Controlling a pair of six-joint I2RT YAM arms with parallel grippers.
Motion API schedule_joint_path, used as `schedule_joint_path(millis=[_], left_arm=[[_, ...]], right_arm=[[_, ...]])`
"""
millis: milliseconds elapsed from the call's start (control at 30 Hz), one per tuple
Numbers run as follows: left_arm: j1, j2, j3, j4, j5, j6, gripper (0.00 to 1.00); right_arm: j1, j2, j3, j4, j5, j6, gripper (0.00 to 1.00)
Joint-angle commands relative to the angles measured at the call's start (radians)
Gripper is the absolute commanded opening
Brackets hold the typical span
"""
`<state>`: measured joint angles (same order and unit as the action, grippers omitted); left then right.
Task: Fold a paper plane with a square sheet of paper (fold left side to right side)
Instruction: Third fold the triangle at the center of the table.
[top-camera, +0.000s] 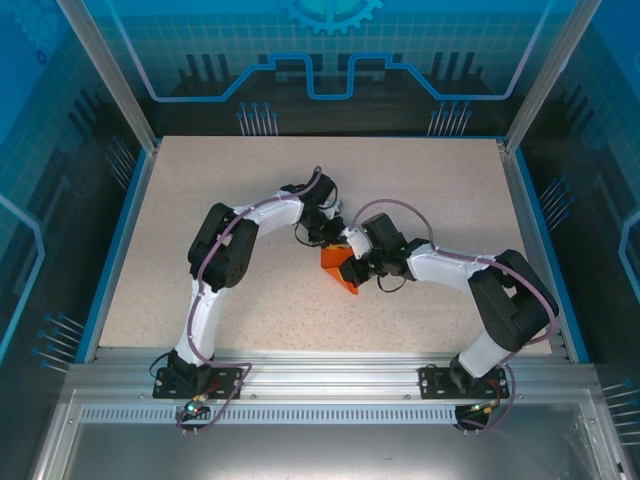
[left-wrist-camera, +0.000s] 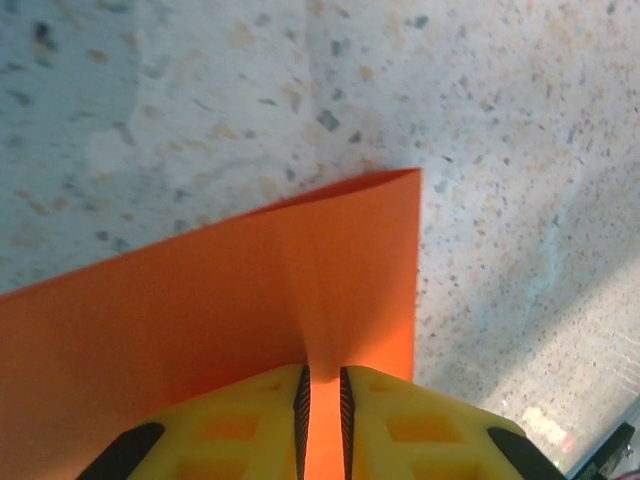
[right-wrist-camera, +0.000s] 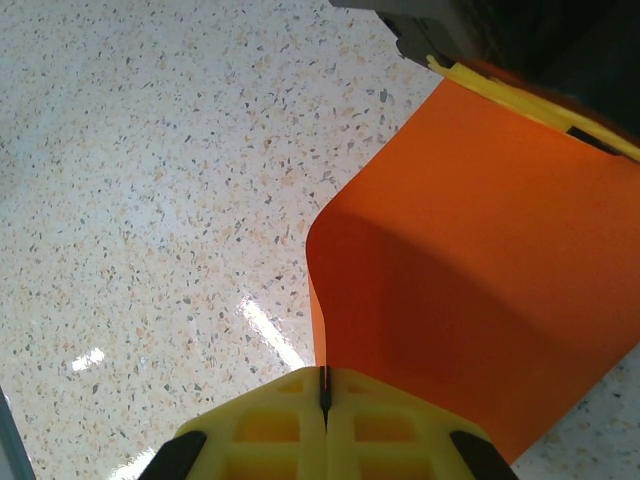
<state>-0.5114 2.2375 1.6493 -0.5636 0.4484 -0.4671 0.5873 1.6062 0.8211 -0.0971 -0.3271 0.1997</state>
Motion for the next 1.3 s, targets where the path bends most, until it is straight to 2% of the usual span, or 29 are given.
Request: schedule_joint_path(millis=[0, 167, 600, 1267], left_arm=[[-0.016, -0.060, 0.035, -0.042, 0.045, 0.031, 0.22], [-0.017, -0.052, 0.048, -0.048, 0.037, 0.037, 0.22], [-0.019, 0.087, 0.111, -0.111, -0.013, 0.071, 0.19], [-0.033, 0.099, 0.099, -0.134, -0.053, 0.096, 0.17]], right_arm=[[-0.012, 0.002, -0.003, -0.007, -0.025, 0.010, 0.00], [-0.012, 0.004, -0.002, -0.011, -0.026, 0.008, 0.00], [-0.016, 0.015, 0.014, -0.030, -0.027, 0.023, 0.00], [-0.093, 0.086, 0.084, -0.084, -0.047, 0.091, 0.00]])
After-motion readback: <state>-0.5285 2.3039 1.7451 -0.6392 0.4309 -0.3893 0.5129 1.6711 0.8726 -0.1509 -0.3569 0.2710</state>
